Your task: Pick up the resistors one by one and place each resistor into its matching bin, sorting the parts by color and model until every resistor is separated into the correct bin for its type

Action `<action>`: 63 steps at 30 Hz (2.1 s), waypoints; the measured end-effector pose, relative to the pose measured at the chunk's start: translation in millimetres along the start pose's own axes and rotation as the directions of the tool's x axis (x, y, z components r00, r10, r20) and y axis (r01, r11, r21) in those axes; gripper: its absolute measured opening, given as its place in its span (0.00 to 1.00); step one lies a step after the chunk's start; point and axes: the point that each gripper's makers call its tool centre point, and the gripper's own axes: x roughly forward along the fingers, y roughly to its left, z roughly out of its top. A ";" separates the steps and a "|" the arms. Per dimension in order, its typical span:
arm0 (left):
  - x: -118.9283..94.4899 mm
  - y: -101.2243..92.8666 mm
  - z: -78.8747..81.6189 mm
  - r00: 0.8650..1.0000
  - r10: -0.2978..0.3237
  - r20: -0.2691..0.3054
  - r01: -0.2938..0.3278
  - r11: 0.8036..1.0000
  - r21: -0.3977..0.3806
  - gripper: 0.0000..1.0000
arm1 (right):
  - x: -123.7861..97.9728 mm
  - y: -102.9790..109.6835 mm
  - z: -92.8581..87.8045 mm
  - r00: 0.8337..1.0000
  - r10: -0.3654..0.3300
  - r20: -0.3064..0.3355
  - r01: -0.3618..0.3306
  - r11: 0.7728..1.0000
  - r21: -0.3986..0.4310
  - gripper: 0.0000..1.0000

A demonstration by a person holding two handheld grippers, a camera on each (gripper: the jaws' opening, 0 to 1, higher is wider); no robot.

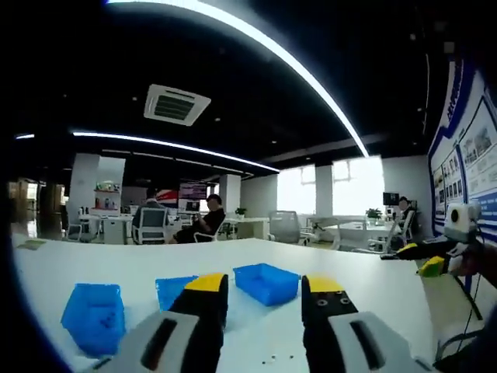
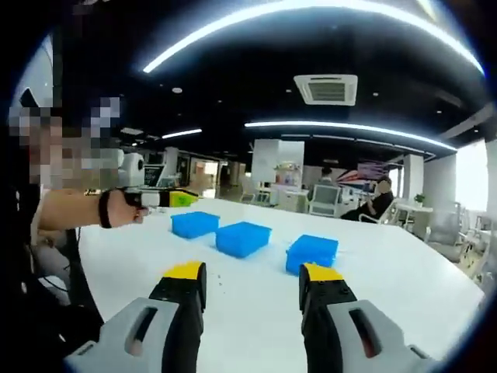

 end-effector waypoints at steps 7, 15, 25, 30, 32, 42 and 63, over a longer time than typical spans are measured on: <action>-68.2 -4.0 -24.6 0.999 0.031 -0.035 -0.032 0.999 -0.021 0.46 | 1.4 11.1 2.7 1.000 0.029 0.002 -0.029 1.000 -0.011 0.49; -102.9 1.4 -40.5 0.995 0.063 -0.076 -0.068 0.996 -0.064 0.46 | 4.6 28.0 -7.4 0.996 0.084 -0.042 -0.085 0.996 -0.024 0.50; -81.1 -5.1 -37.4 0.976 -0.081 -0.202 0.090 0.995 0.034 0.45 | 4.4 40.9 -26.1 0.981 0.141 -0.137 -0.145 0.989 -0.025 0.50; -57.6 -11.2 -38.6 0.937 -0.174 -0.304 0.212 0.973 0.096 0.44 | 4.0 44.9 -34.2 0.973 0.160 -0.169 -0.165 0.986 -0.020 0.50; -47.7 -13.6 -42.5 0.907 -0.217 -0.361 0.275 0.954 0.116 0.43 | 3.7 46.3 -37.9 0.969 0.168 -0.183 -0.174 0.985 -0.016 0.50; 2.6 -13.2 -75.5 0.686 -0.307 -0.659 0.556 0.806 0.203 0.38 | -1.4 57.5 -63.0 0.937 0.238 -0.257 -0.245 0.970 0.006 0.50; 55.1 -6.9 -150.5 0.225 -0.201 -0.953 0.888 0.446 0.116 0.24 | -12.4 39.3 -83.0 0.932 0.188 -0.309 -0.181 0.982 0.049 0.51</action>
